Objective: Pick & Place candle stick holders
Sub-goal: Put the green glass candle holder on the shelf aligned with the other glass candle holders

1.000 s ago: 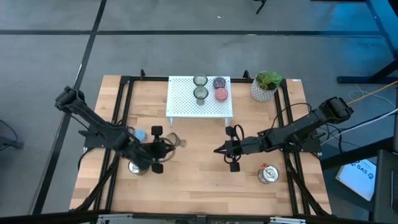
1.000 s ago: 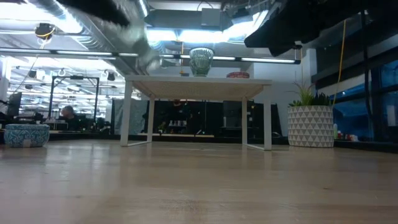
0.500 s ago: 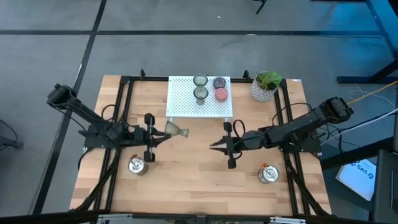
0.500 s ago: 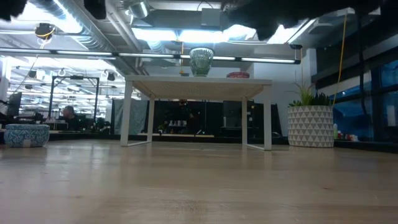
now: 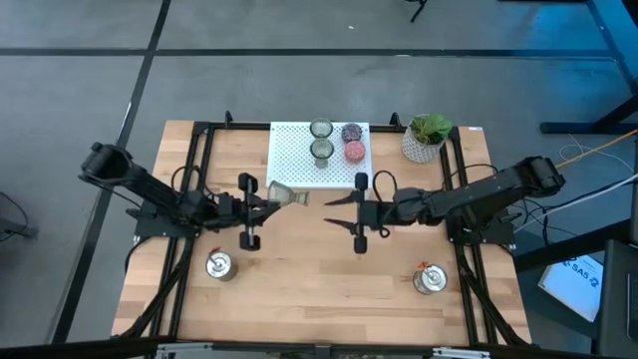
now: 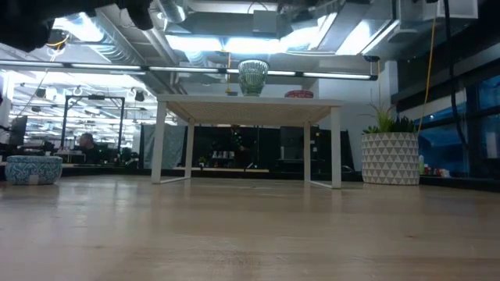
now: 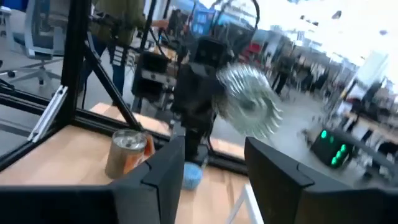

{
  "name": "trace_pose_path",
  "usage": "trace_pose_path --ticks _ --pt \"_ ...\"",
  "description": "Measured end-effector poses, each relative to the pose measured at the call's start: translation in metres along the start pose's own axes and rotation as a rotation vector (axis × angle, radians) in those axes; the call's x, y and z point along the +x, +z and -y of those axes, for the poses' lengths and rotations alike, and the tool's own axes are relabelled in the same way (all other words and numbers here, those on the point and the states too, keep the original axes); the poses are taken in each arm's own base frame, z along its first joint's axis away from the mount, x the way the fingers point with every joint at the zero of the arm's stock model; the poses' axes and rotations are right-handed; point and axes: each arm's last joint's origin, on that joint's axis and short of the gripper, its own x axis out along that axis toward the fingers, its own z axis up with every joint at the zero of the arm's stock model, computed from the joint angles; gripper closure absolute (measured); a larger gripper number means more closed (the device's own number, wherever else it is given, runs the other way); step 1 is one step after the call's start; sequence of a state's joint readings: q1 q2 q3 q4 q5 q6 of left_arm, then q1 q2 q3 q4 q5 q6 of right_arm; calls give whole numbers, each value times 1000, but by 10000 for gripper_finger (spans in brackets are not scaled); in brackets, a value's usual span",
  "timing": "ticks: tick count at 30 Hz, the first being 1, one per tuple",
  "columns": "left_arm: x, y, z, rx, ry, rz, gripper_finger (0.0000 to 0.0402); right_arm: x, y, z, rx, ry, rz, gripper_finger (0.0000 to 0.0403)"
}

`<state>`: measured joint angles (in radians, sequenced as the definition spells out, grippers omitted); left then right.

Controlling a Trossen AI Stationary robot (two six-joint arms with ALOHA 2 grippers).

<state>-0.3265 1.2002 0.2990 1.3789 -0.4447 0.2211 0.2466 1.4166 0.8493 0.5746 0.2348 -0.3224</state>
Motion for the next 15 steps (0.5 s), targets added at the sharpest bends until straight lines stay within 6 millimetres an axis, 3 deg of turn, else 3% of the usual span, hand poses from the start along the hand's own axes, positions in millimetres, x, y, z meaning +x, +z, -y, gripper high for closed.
trace_pose_path --ticks 8,15 --pt "15 -5 0 27 46 -30 384 18 -16 -6 -57 -33 56 244" --pt "16 -6 1 46 52 -34 384 21 -21 -6 -58 -64 37 247"
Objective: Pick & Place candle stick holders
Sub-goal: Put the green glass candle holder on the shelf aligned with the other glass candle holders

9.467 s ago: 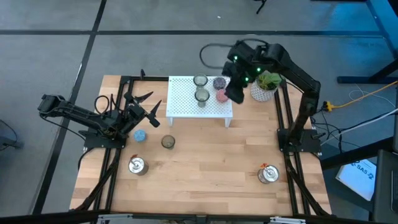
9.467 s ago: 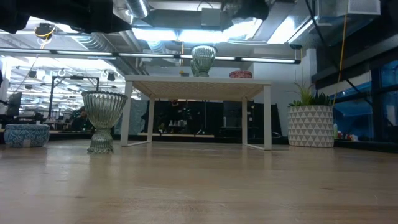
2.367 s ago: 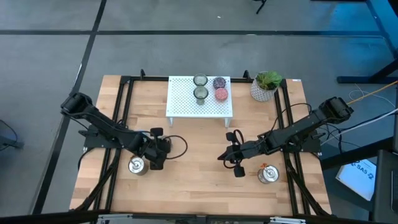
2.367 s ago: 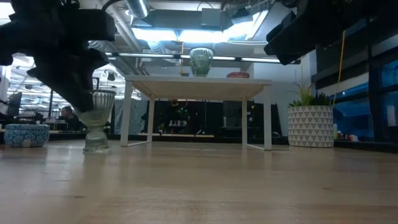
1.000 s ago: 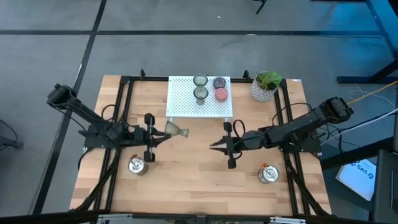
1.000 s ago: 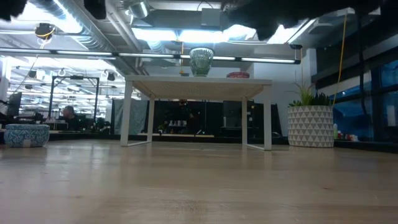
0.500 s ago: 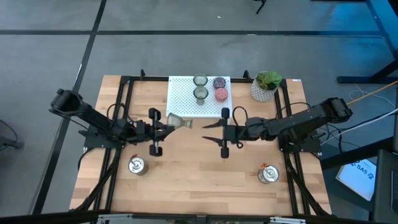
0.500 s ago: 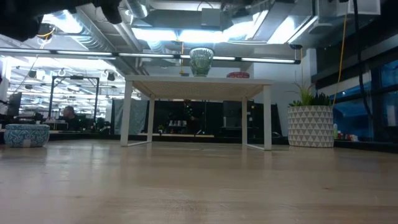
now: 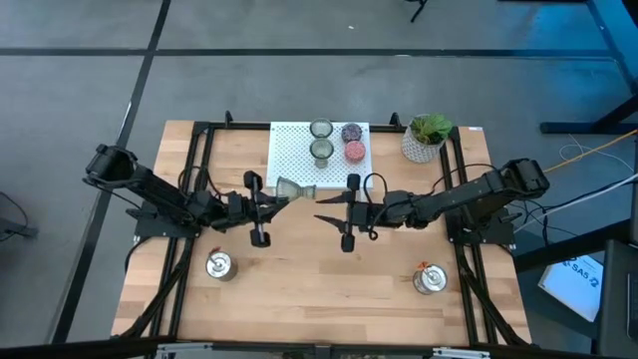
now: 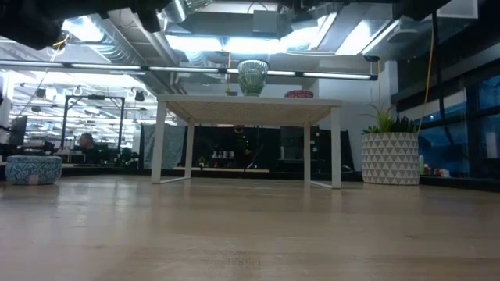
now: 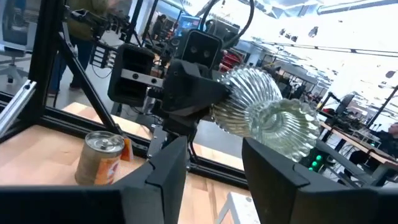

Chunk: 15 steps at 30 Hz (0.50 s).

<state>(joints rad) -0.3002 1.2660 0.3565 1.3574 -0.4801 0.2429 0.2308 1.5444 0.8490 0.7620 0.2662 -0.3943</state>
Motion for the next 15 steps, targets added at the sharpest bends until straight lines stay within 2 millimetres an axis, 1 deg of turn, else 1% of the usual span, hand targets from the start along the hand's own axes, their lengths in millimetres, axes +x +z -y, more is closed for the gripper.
trace_pose_path --ticks 2,6,10,13,15 --pt "-1 1 1 8 -1 -3 384 0 0 0 -1 2 -3 247" --pt "-2 -1 1 22 55 -46 384 0 -1 -1 6 4 -10 247" --pt "-1 -3 3 21 54 -78 384 0 -3 0 5 -23 -38 247" --pt "5 1 6 41 58 -170 384 -2 -4 -2 58 -41 -87 247" --pt "11 7 8 56 48 -290 384 -1 -3 -2 141 -20 -157 247"
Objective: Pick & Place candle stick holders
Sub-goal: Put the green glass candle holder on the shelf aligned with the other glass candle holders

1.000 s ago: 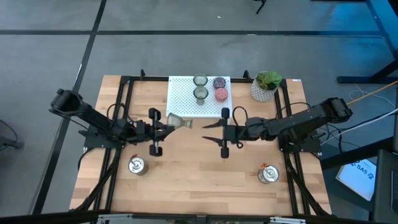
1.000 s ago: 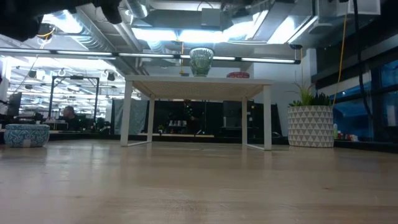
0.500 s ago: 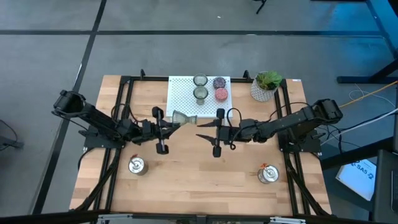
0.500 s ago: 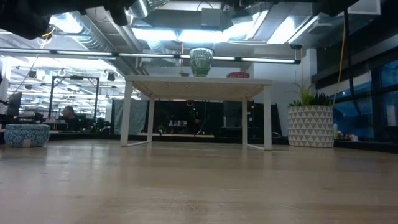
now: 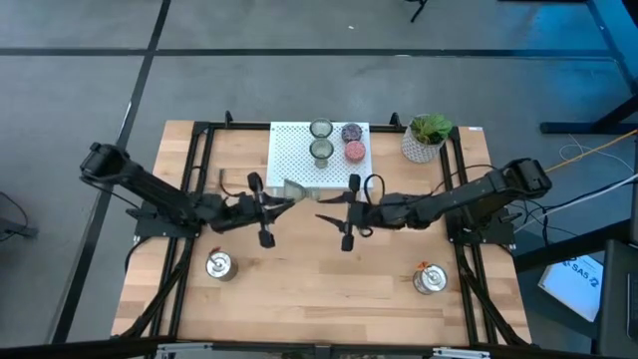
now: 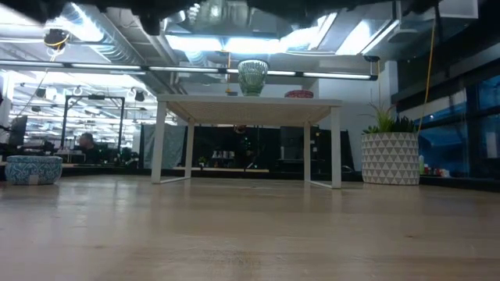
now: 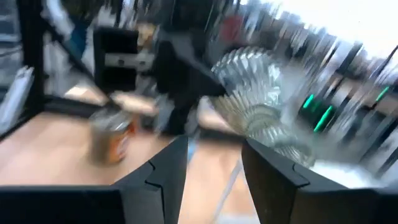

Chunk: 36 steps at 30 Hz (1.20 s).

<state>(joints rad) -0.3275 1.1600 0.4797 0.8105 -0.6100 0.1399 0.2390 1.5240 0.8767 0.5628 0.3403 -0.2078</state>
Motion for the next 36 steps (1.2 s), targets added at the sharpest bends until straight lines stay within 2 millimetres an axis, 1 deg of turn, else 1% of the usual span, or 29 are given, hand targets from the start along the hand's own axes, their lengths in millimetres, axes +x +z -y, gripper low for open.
trace_pose_path --ticks 3,6,8,12,14,16,22,26,29,36 --pt "7 13 3 21 -52 -221 384 3 7 4 66 87 -171 247" --pt "13 31 5 23 -118 -374 384 6 17 5 47 162 -298 247" --pt "16 40 7 37 -194 -453 384 6 24 3 -4 219 -331 247" --pt "24 54 13 51 -382 -580 384 5 43 3 -92 349 -315 247" --pt "30 60 17 81 -470 -590 384 5 52 7 -107 398 -318 247" --pt "34 60 22 116 -552 -605 384 6 60 10 -110 452 -305 247" --pt "48 62 38 160 -768 -554 384 5 66 10 -121 625 -244 247" --pt "56 60 48 161 -906 -462 384 5 67 9 -132 661 -218 247" --pt "61 58 53 175 -976 -400 384 11 64 5 -138 679 -208 247" --pt "74 50 48 171 -1010 -371 384 22 52 -7 -112 849 -177 247"
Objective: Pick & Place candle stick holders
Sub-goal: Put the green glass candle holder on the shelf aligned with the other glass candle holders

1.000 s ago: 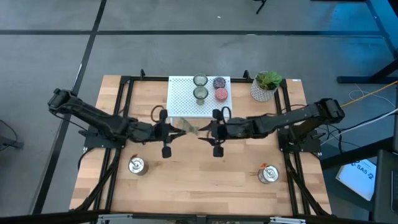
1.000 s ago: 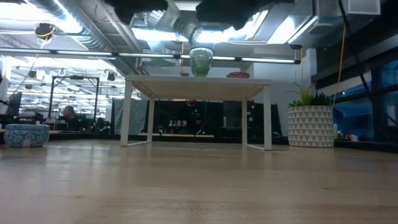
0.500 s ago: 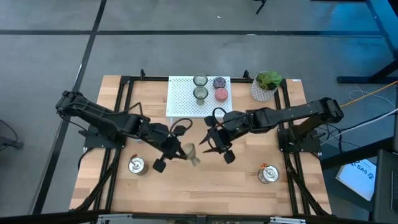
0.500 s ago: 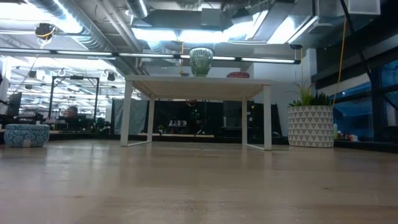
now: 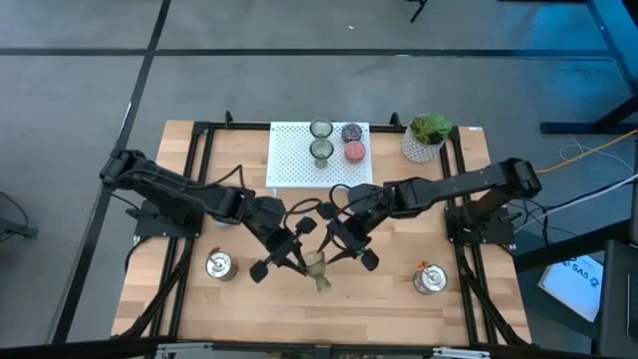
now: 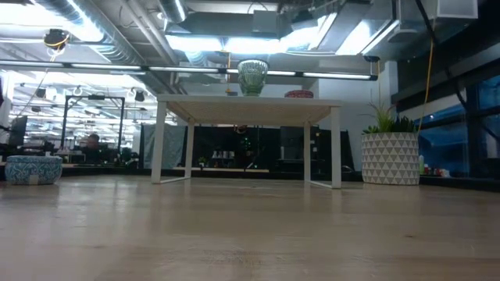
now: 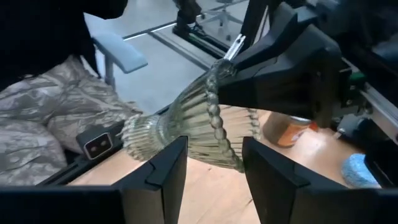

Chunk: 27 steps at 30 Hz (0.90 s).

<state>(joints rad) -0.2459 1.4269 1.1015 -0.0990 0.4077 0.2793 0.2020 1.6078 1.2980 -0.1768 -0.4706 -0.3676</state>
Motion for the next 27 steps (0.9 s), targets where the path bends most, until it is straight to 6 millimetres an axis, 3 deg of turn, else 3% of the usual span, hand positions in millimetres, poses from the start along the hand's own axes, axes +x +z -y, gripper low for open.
trace_pose_path --ticks 6,18,22,27 --pt "-2 -1 -3 48 -69 26 384 1 1 0 -21 29 23 250" --pt "-4 1 -2 238 -170 95 379 2 8 -5 -132 121 118 294" --pt "-4 1 -2 201 -168 90 379 1 6 -3 -116 113 101 294" --pt "-6 -9 0 2 -124 -52 380 -1 0 -5 -51 136 39 294"
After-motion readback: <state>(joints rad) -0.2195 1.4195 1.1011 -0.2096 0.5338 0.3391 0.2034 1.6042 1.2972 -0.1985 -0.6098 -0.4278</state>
